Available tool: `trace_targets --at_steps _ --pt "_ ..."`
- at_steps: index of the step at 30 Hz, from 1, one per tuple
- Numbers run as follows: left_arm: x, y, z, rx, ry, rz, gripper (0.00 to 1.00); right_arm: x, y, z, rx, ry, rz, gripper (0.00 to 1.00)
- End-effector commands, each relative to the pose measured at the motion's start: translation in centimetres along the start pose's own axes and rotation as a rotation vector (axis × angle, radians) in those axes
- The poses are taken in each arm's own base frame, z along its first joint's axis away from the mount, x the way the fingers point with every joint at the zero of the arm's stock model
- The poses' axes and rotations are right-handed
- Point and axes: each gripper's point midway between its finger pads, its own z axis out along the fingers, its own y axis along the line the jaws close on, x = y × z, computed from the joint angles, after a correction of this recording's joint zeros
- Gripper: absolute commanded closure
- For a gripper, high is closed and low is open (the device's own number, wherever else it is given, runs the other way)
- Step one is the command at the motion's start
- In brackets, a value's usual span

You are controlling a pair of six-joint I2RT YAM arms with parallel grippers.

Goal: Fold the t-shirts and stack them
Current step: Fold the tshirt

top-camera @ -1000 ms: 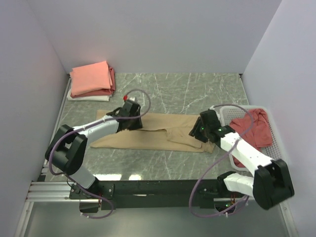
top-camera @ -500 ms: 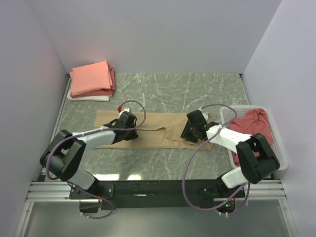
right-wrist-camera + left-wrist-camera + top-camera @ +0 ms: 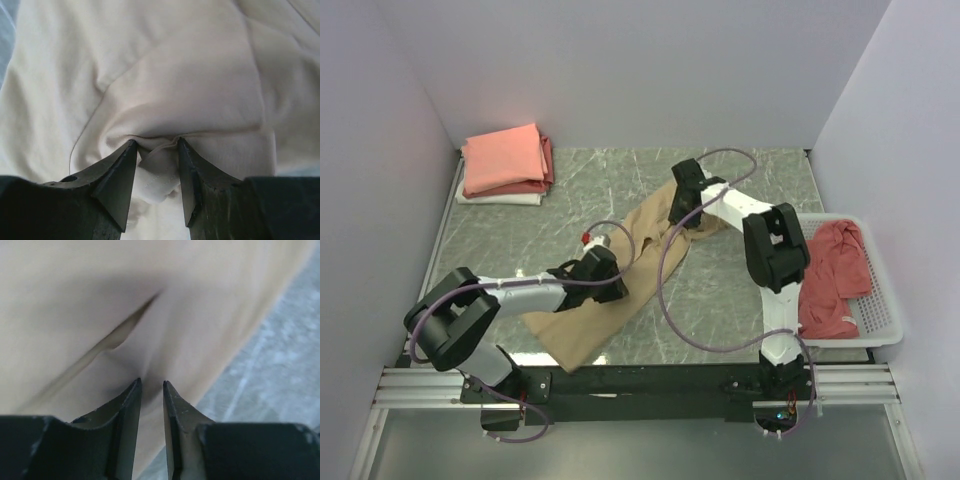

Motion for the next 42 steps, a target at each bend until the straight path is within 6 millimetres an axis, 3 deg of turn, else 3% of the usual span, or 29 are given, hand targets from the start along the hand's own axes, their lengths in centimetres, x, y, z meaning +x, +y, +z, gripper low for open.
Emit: trace_targets --at_steps 1,2,3,4,5,7,8,10,11,15,17,18,19,21,24,26,31,35,42 --pt "2.9 -3.8 0.4 0.107 0.085 -0.05 0.7 -3.1 1.1 0.4 0.016 -0.023 -0.121 0.54" --pt "2.4 -5.5 0.6 0.145 0.072 -0.053 0.7 -2.5 0.8 1.9 0.039 0.014 -0.14 0.54" --pt "3.0 -6.0 1.2 0.153 0.09 -0.058 0.69 -2.9 1.3 2.2 0.03 0.017 -0.154 0.54" --pt "3.4 -7.1 1.2 0.182 0.111 -0.078 0.69 -4.4 2.5 2.0 0.006 -0.009 -0.177 0.54" --pt "3.2 -9.5 1.1 0.252 0.105 -0.08 0.68 -4.1 2.6 3.0 0.002 0.012 -0.191 0.54" --pt "3.6 -11.3 1.5 0.312 0.138 -0.091 0.65 -5.6 3.9 3.0 -0.039 -0.022 -0.231 0.53" --pt "2.8 -13.1 1.3 0.359 0.131 -0.089 0.65 -5.8 4.1 3.6 -0.047 -0.023 -0.236 0.5" --pt "2.5 -14.6 1.7 0.395 0.131 -0.056 0.65 -7.4 5.1 3.6 -0.088 -0.051 -0.239 0.49" --pt "1.2 -16.0 1.4 0.426 0.107 -0.047 0.64 -7.9 5.0 4.0 -0.099 -0.051 -0.232 0.48" --pt "-0.9 -17.7 -0.4 0.495 0.083 -0.002 0.63 -10.2 5.7 3.3 -0.137 -0.083 -0.224 0.38" --pt "-1.6 -17.1 -1.1 0.479 0.068 0.034 0.62 -11.6 6.3 1.8 -0.154 -0.118 -0.23 0.35" --pt "-2.5 -17.2 -2.4 0.489 0.035 0.047 0.61 -12.0 6.4 1.1 -0.159 -0.129 -0.228 0.33" --pt "-2.4 -15.6 -2.5 0.44 0.035 0.073 0.61 -12.8 6.6 -0.6 -0.17 -0.154 -0.218 0.32" --pt "-3.6 -14.1 -3.7 0.375 -0.022 0.096 0.61 -13.3 6.7 -2.1 -0.181 -0.184 -0.204 0.31" --pt "-2.5 -11.0 -4.3 0.272 0.008 0.204 0.66 -13.4 5.8 -4.1 -0.161 -0.196 -0.139 0.3" --pt "-0.7 -8.8 -4.2 0.211 0.06 0.247 0.67 -12.1 5.6 -4.5 -0.166 -0.162 -0.098 0.31" --pt "1.8 -4.8 -4.6 0.089 0.067 0.302 0.69 -8.6 5.1 -3.1 -0.166 -0.11 -0.055 0.37" --pt "3.3 -2.9 -4.4 0.009 0.085 0.338 0.7 -7.5 4.9 -0.9 -0.151 -0.076 -0.047 0.42" --pt "5.9 -2.2 -2.8 -0.017 0.141 0.368 0.72 -7.1 4.2 2.8 -0.098 -0.034 -0.071 0.45"
